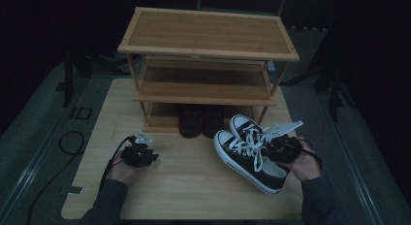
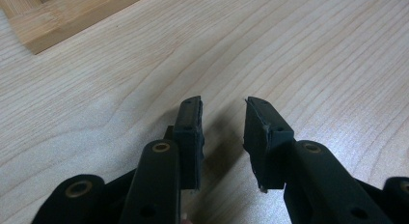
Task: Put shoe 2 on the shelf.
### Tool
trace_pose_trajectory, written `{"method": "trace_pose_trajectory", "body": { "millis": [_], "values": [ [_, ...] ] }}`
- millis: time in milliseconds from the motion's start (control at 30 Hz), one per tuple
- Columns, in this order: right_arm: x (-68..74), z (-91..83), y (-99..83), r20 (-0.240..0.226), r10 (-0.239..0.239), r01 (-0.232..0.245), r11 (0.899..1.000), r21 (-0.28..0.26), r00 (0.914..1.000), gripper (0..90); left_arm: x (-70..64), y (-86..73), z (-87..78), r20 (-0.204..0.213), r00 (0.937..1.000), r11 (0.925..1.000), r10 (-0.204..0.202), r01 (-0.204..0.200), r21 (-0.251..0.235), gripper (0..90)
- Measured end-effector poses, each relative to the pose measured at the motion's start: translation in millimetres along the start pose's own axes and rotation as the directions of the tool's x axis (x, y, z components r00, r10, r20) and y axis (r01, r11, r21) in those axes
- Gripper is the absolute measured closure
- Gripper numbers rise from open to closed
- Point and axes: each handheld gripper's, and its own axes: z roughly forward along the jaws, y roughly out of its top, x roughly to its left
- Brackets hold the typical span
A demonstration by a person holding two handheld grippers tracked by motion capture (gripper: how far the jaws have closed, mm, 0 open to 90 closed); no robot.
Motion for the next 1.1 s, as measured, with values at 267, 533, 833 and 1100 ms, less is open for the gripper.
{"method": "trace_pose_trajectory", "body": {
  "millis": [267,533,833,1100],
  "values": [
    [-0.7,-3.4,8.9,-0.019,-0.036,0.036,0.999,0.004,0.9992,82.6,-0.2,-0.2,0.4,0.002,1.0,1.0,0.0,0.0,0.003,68.4],
    [0.7,-6.1,18.8,-0.032,-0.084,0.084,0.996,0.014,0.996,82.4,-0.8,-0.4,1.2,0.004,1.0,1.0,0.002,-0.002,0.005,68.6],
    [4.2,-12.2,30.3,-0.053,-0.132,0.133,0.991,0.012,0.9898,82.3,-3.1,0.0,2.7,0.008,0.9999,0.9999,0.009,-0.009,0.009,68.6],
    [3.7,-12.3,34.6,-0.079,-0.153,0.154,0.988,0.003,0.9851,82.4,-3.5,-0.1,2.9,0.008,0.9999,0.9999,0.011,-0.011,0.008,68.6]
  ]
}}
